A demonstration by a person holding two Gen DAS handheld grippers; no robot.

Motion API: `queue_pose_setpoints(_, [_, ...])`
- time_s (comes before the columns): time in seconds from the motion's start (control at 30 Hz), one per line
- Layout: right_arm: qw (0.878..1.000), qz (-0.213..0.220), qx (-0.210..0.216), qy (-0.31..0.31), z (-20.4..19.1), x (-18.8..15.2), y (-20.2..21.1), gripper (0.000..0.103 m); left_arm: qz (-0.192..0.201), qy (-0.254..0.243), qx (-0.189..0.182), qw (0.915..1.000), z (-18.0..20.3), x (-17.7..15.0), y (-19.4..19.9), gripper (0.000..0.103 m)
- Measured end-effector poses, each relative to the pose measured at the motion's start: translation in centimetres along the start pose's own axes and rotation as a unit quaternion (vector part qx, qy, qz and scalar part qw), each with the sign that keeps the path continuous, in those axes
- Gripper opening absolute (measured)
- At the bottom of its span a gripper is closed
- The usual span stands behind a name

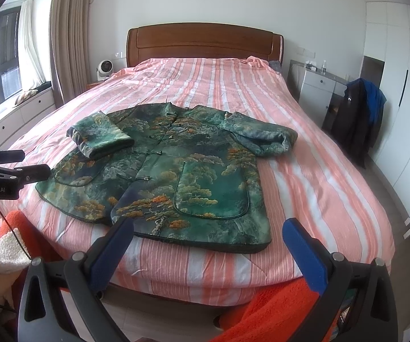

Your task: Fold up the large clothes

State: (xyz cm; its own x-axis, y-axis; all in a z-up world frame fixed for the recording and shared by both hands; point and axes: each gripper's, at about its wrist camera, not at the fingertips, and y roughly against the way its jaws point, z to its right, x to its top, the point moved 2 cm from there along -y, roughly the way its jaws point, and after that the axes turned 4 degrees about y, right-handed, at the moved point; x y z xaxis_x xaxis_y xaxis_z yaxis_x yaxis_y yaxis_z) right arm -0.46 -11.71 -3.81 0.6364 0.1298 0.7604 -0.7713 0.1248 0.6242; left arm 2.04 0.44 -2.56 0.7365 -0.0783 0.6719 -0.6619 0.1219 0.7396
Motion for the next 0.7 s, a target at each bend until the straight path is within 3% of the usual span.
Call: queue_pose_setpoints(0.7, [1.0,-0.002,0.004,-0.001,-0.09,-0.28,-0.16,0.103,0.007,-0.003,0.0,1.0,0.09,0.03,0.45,0.103])
